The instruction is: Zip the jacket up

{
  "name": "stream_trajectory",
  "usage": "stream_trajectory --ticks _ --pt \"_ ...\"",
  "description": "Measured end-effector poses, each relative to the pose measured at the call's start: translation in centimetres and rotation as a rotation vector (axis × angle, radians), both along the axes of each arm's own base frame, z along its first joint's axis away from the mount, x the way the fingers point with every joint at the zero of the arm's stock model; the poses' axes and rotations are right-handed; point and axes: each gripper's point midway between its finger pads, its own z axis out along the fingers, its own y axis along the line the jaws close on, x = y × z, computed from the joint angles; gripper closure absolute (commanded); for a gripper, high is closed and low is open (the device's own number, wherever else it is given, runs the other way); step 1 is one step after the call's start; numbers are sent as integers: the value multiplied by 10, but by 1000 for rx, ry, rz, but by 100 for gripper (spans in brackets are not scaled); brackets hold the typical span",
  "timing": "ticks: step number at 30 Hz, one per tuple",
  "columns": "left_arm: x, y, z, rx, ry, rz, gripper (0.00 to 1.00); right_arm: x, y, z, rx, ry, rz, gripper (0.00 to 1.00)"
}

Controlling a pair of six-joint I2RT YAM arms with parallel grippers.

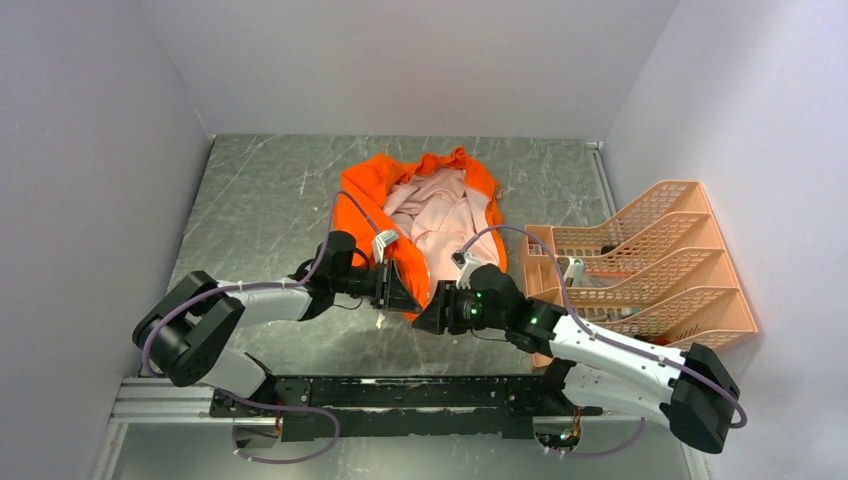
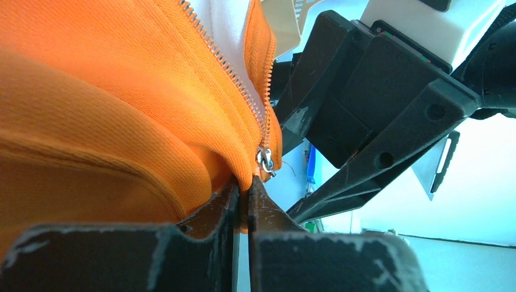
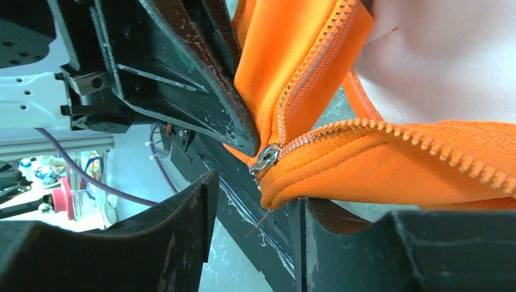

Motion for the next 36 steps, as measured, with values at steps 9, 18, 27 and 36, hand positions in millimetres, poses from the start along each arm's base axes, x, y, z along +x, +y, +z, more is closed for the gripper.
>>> stream_trajectory --ticks 9,18,27,36 --pt "-2 -3 17 -66 43 3 92 0 -1 20 62 -13 -24 51" --pt "-14 -5 29 -107 125 6 92 1 -7 54 201 15 -138 52" --pt "-22 -6 43 -137 180 35 92 -10 -8 56 239 73 -191 52" --pt "-24 -8 50 -156 222 58 92 -25 -6 44 191 94 -195 52"
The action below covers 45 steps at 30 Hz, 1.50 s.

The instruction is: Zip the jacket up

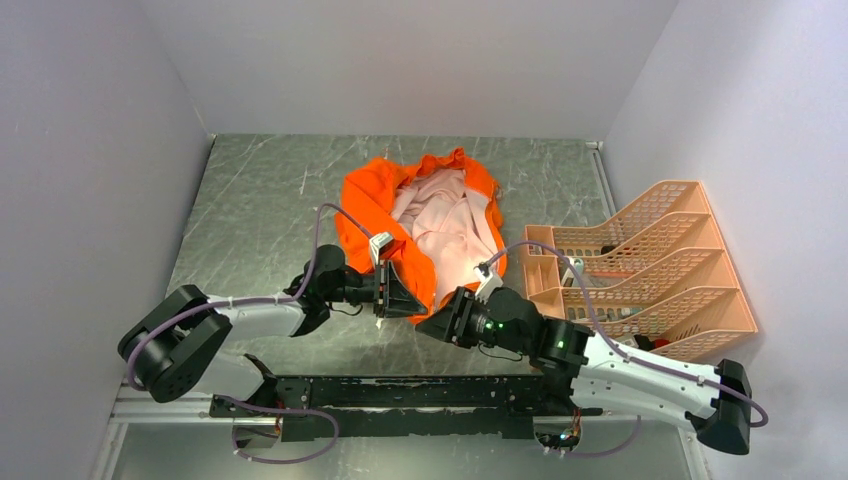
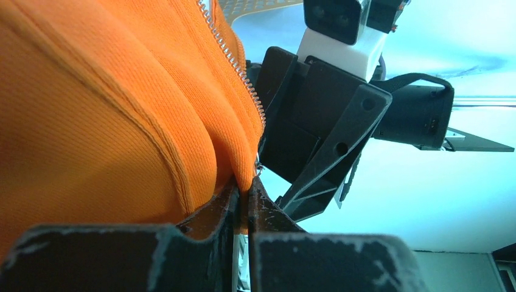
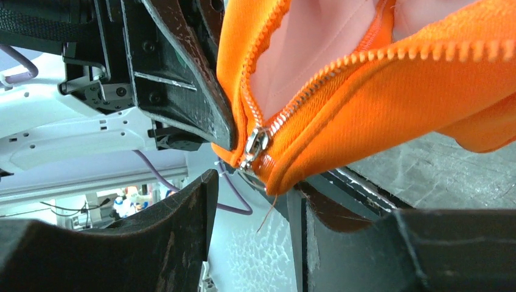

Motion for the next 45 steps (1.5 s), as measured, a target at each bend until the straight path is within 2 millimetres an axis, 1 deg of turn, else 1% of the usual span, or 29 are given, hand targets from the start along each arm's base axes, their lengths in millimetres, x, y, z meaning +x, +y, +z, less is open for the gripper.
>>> stream_trajectory --ticks 7,16,27,31,45 --pt "1 0 6 -16 9 12 92 -7 -4 10 36 6 -26 52" --pt "1 0 7 -27 24 22 92 -10 -6 3 13 23 -54 52" --pt "2 -1 8 -32 29 23 92 -4 -6 -1 -2 19 -106 59" --pt "3 -1 6 -31 34 22 92 -1 -5 3 11 8 -122 60" --pt "3 -2 7 -40 30 21 92 4 -6 18 70 -14 -147 70"
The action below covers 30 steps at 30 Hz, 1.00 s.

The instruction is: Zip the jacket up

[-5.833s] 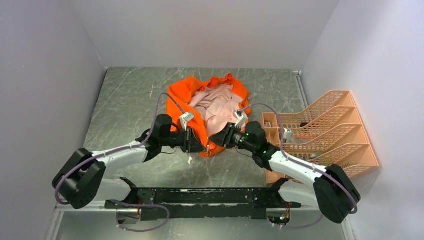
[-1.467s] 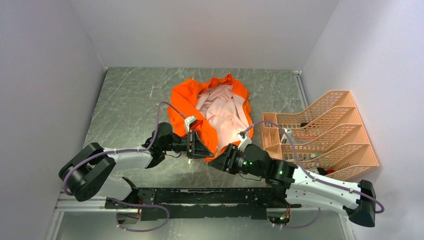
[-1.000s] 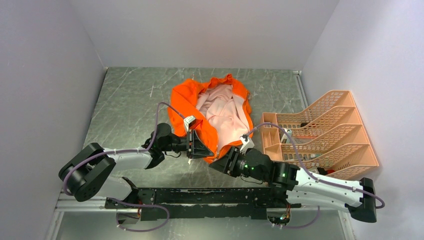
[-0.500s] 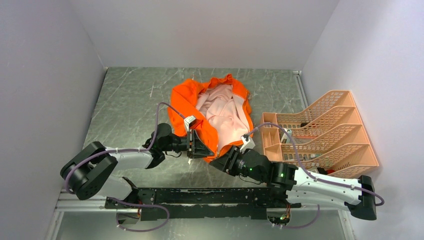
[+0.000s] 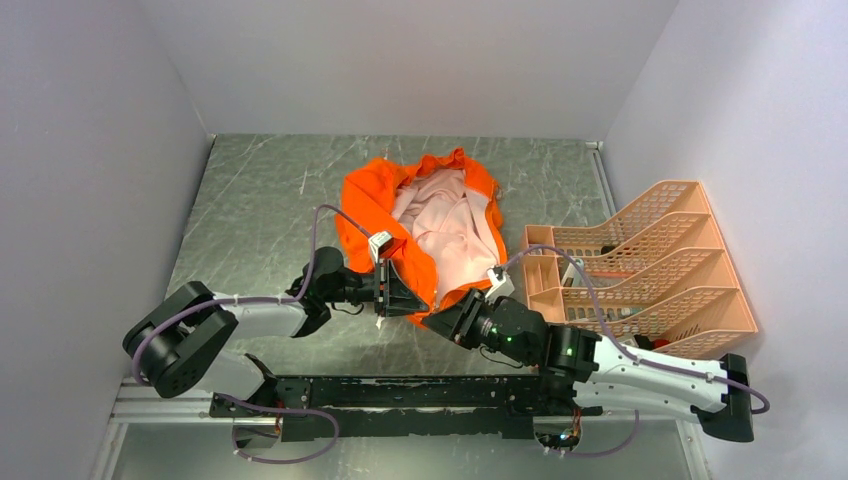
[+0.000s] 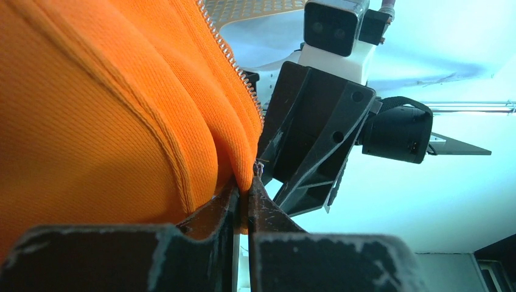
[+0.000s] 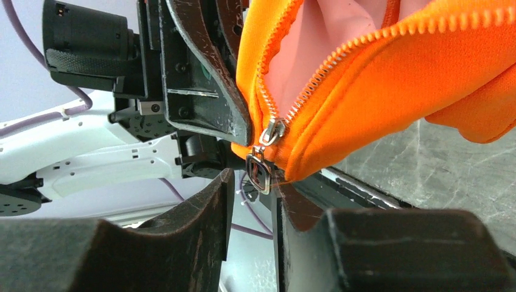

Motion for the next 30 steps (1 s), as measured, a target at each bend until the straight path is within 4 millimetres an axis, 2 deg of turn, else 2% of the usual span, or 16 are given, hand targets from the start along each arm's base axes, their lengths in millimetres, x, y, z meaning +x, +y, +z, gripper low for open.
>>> stream_trajectory --ticks 10,15,30 --pt "-2 -1 0 -2 0 -7 92 2 -3 7 31 -1 -18 81" --pt "-3 -1 0 -2 0 -9 92 2 -3 4 27 3 -21 100" --pt "-5 -1 -9 49 -43 -20 92 10 -12 6 -1 -70 -53 100"
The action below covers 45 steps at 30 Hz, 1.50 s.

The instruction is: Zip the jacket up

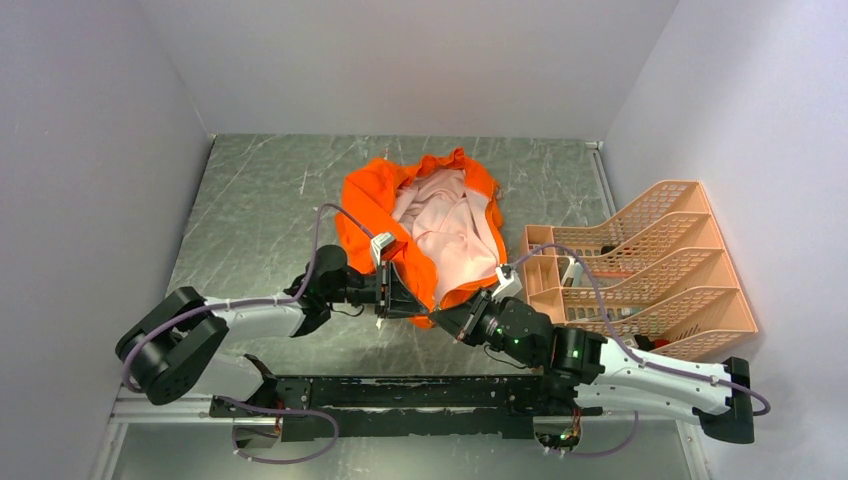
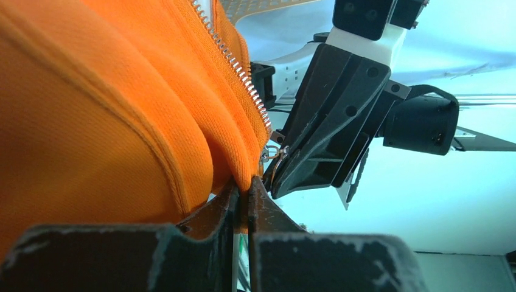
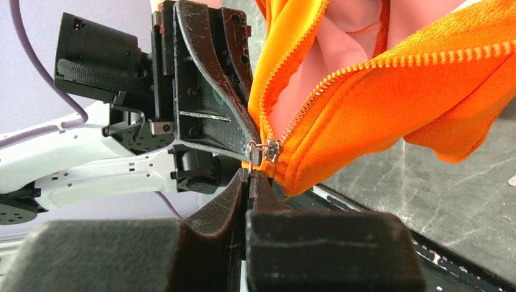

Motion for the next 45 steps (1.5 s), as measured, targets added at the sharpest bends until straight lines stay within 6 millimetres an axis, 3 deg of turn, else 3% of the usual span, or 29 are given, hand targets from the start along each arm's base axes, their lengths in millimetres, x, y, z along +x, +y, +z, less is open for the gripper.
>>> stream_trajectory --ticks 14,28,45 --pt "7 1 11 86 -217 0 92 7 0 16 -41 -94 13 100" --pt "3 8 -7 164 -334 -24 92 2 6 7 -40 -11 52 100" --pt "-5 17 -22 244 -473 -58 92 44 21 3 7 81 34 100"
